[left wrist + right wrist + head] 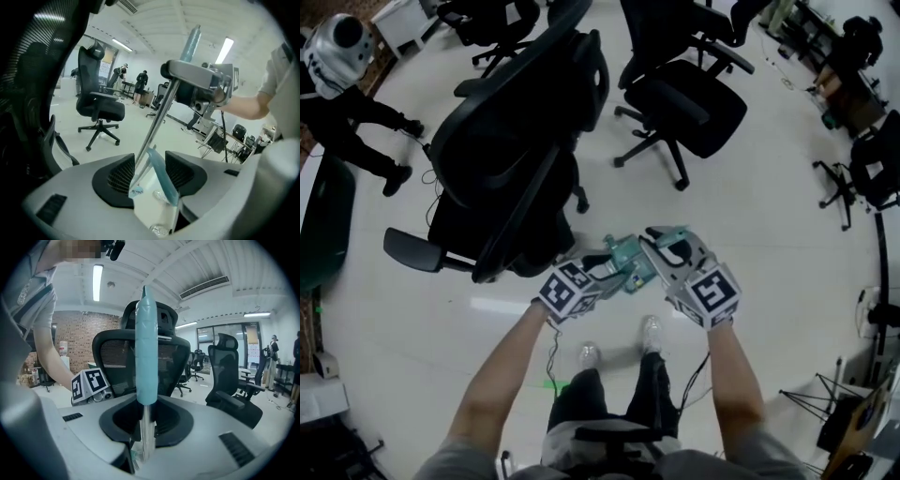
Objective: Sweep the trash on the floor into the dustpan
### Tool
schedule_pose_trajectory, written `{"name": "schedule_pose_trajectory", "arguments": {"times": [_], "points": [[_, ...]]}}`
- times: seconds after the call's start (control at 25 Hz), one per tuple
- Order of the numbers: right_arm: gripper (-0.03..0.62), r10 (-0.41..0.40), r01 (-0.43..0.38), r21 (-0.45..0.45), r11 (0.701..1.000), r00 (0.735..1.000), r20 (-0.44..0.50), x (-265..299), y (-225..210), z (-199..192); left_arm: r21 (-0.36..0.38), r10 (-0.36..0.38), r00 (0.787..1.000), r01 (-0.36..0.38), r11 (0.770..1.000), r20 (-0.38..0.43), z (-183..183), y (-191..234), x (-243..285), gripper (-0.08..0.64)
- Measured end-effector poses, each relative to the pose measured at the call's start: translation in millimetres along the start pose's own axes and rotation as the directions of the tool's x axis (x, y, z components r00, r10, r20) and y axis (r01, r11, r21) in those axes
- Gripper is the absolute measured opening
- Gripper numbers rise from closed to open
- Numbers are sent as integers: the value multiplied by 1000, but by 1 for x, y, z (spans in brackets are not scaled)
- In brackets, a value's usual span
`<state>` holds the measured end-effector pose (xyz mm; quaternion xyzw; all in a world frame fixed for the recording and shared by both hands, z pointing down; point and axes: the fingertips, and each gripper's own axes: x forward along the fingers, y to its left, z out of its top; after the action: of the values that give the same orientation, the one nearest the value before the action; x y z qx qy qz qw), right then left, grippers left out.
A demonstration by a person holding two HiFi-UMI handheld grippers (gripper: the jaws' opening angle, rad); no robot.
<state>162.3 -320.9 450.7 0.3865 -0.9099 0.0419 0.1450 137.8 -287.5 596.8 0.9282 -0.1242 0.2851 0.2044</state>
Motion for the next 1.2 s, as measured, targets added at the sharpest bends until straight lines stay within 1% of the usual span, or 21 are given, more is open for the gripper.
{"name": "schedule_pose_trajectory", "arguments": {"times": [0.08, 0.2, 0.28, 0.36, 0.44, 0.48, 0.56, 0.64, 0.76, 0.84, 0.88, 1.04, 1.2], "points": [[64, 1, -1, 5, 1000, 1000, 0, 1, 4, 3, 24, 27, 999, -26, 999, -21, -10, 14, -7, 189], [64, 12, -12, 25, 1000, 1000, 12, -2, 5, 10, 119, 66, 995, -56, 991, -80, -28, 28, -5, 172], [64, 22, -23, 44, 999, 1000, 14, -3, 5, 11, 189, 69, 990, -44, 981, -127, -44, 32, 2, 172], [64, 32, -33, 51, 998, 999, 26, -4, 6, 13, 234, 56, 984, -16, 972, -167, -60, 36, 10, 172], [64, 41, -43, 56, 998, 999, 26, -4, 8, 15, 270, 9, 980, 46, 962, -198, -68, 32, 21, 172], [64, 45, -47, 56, 997, 999, 28, -5, 8, 17, 292, -22, 977, 85, 953, -210, -70, 27, 28, 172], [63, 58, -60, 60, 996, 998, 32, -5, 10, 17, 345, -86, 972, 159, 925, -217, -68, 17, 44, 173], [63, 77, -80, 61, 995, 996, 46, -3, 14, 17, 395, -149, 970, 216, 893, -194, -59, 8, 58, 175], [64, 88, -93, 68, 993, 994, 70, -4, 18, 22, 452, -229, 960, 277, 848, -159, -43, 0, 70, 176], [66, 81, -88, 94, 992, 994, 75, -7, 16, 22, 475, -268, 949, 314, 822, -165, -38, -3, 75, 178], [66, 75, -83, 108, 991, 994, 79, -9, 13, 20, 483, -278, 945, 327, 812, -171, -37, -3, 77, 190], [66, 59, -71, 136, 988, 994, 91, -14, 11, 17, 498, -300, 934, 358, 789, -196, -36, -5, 86, 283], [67, 31, -48, 160, 986, 993, 112, -21, 10, 17, 514, -307, 931, 364, 776, -197, -34, -13, 90, 282]]}}
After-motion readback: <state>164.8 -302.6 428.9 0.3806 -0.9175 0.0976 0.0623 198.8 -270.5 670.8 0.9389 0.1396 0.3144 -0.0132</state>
